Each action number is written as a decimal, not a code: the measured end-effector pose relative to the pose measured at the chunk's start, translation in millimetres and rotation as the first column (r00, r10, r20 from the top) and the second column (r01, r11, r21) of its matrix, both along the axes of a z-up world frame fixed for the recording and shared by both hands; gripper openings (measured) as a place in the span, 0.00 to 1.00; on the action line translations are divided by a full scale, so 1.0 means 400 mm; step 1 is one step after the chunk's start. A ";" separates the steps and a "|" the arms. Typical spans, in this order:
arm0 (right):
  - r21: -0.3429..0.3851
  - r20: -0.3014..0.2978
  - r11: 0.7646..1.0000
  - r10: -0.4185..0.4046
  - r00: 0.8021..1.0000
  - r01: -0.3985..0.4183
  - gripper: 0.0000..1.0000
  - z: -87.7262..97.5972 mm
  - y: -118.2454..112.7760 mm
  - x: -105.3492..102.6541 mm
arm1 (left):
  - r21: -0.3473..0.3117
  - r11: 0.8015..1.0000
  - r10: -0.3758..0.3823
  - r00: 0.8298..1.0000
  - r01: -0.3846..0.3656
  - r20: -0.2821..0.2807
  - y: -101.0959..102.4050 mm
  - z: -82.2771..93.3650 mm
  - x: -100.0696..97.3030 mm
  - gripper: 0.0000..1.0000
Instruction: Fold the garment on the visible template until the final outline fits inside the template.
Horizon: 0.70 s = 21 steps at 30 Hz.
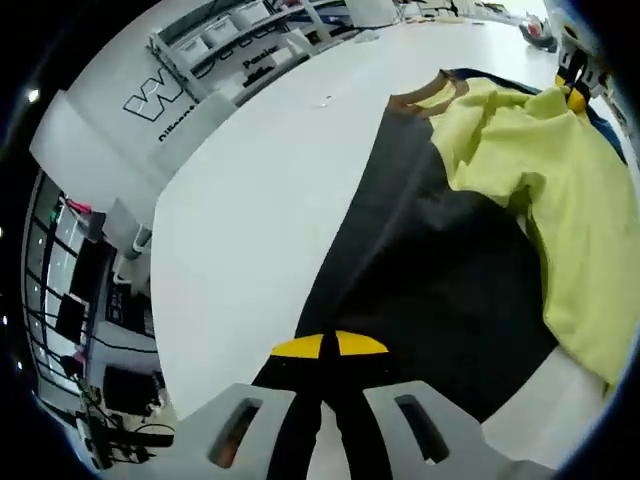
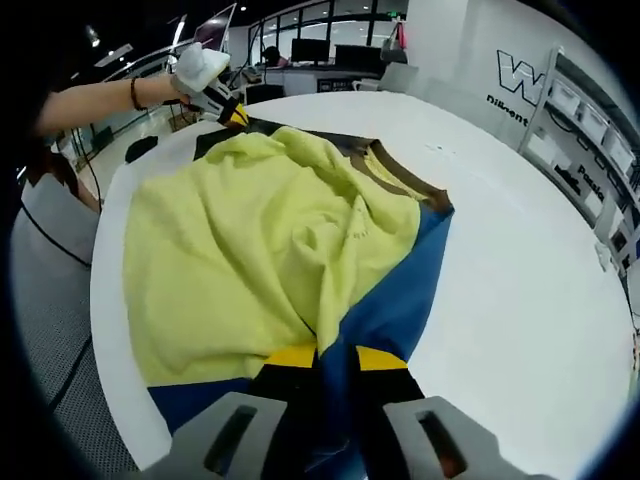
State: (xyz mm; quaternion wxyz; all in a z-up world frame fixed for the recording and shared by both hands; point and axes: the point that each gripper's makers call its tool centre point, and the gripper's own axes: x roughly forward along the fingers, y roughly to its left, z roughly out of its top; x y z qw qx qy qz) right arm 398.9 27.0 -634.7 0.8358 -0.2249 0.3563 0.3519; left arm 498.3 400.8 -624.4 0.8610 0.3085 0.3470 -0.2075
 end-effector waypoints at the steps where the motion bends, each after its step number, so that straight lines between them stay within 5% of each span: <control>1: 0.010 0.013 1.000 -0.012 1.000 0.012 0.22 0.007 0.000 0.004 | -0.009 1.000 0.003 1.000 -0.003 0.008 -0.001 0.006 -0.002 0.03; 3: 0.043 0.012 0.998 -0.042 0.999 0.042 0.33 0.019 0.001 0.005 | -0.027 1.000 -0.012 0.999 0.013 0.032 -0.017 0.027 -0.012 0.06; 8: 0.041 0.021 0.998 -0.056 0.998 0.055 0.40 0.031 0.003 0.007 | -0.069 0.996 -0.058 0.996 0.062 0.066 -0.068 0.065 -0.034 0.10; 21: 0.040 0.020 0.995 -0.092 0.996 0.091 0.39 0.049 -0.008 -0.019 | -0.139 0.984 -0.102 0.992 0.111 0.068 -0.144 0.089 -0.127 0.12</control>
